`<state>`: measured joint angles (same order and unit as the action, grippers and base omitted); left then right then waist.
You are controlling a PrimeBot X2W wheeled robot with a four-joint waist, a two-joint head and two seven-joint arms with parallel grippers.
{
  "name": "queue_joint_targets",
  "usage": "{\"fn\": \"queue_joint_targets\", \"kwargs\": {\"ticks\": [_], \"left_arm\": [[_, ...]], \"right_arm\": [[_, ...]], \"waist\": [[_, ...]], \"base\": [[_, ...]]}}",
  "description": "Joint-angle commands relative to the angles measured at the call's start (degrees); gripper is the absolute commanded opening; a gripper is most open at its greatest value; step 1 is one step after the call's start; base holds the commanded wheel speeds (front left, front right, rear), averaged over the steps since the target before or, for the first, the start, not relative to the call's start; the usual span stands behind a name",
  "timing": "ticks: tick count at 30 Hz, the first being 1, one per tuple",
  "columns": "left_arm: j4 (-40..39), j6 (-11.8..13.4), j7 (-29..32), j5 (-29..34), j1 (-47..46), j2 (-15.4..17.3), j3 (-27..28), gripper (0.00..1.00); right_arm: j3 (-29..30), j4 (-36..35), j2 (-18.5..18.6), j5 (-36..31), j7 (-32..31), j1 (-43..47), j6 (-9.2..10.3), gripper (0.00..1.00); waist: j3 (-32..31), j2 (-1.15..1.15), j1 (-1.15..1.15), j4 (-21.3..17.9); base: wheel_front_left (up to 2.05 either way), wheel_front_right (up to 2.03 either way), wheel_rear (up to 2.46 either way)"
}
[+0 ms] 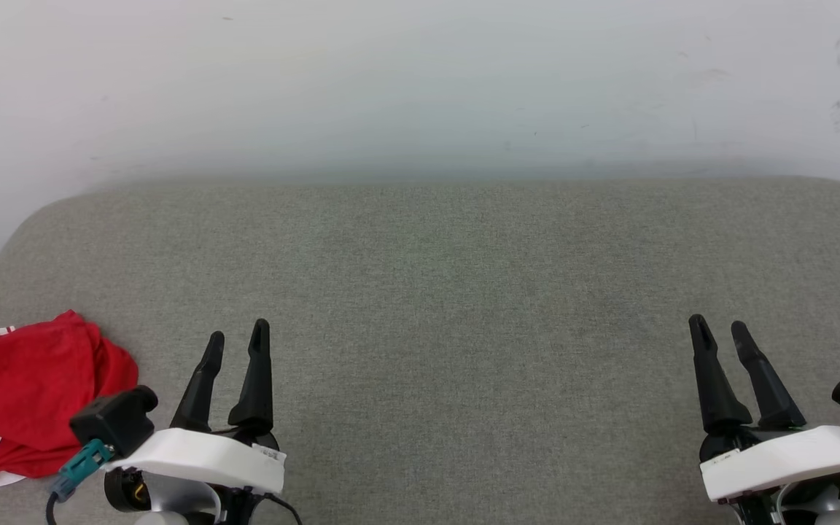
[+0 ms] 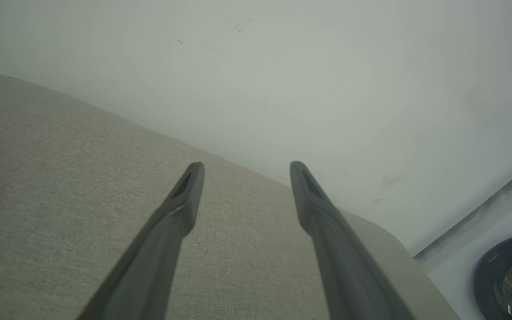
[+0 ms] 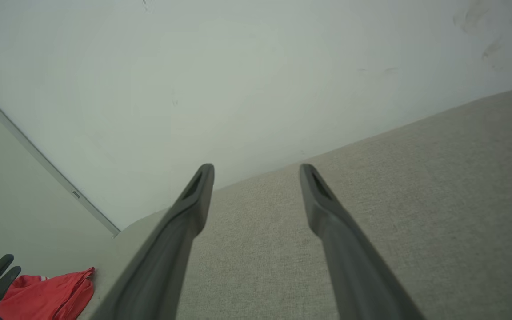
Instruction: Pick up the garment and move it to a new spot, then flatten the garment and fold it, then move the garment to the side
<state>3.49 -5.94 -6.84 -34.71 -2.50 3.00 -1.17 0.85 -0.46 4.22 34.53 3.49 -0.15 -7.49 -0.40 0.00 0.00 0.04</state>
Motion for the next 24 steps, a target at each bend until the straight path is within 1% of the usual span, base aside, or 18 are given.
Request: {"fn": "queue_joint_targets", "kwargs": {"ticks": [1, 7, 13, 24], "left_arm": [[-0.6, 0.4, -0.7, 2.5, 0.0, 0.6, -0.4, 1.0], [0.0, 1.5, -1.6, 7.3, -0.2, 1.3, -1.5, 1.0], [0.7, 2.4, -2.5, 10.7, 0.1, 2.0, -2.0, 1.0], [1.9, 3.1, -4.0, 16.2, 0.3, 2.8, -2.9, 1.0]], "right_arm": [[0.1, -1.2, -0.1, -2.3, -0.2, -0.1, 0.0, 1.0], [0.2, -2.0, -0.3, -6.7, -0.6, 0.6, 0.0, 1.0], [0.4, -2.5, -0.6, -10.7, -1.3, 1.2, 0.0, 1.0], [0.9, -3.7, -1.0, -17.7, -1.7, 1.8, 0.0, 1.0]], "waist": [[0.0, 0.0, 0.0, 0.0], [0.0, 0.0, 0.0, 0.2], [-0.1, 0.0, 0.0, 0.3], [-0.1, 0.0, 0.0, 0.3]], "base": [[0.0, 0.0, 0.0], [0.0, 0.0, 0.0], [0.0, 0.0, 0.0], [0.0, 0.0, 0.0]]}}
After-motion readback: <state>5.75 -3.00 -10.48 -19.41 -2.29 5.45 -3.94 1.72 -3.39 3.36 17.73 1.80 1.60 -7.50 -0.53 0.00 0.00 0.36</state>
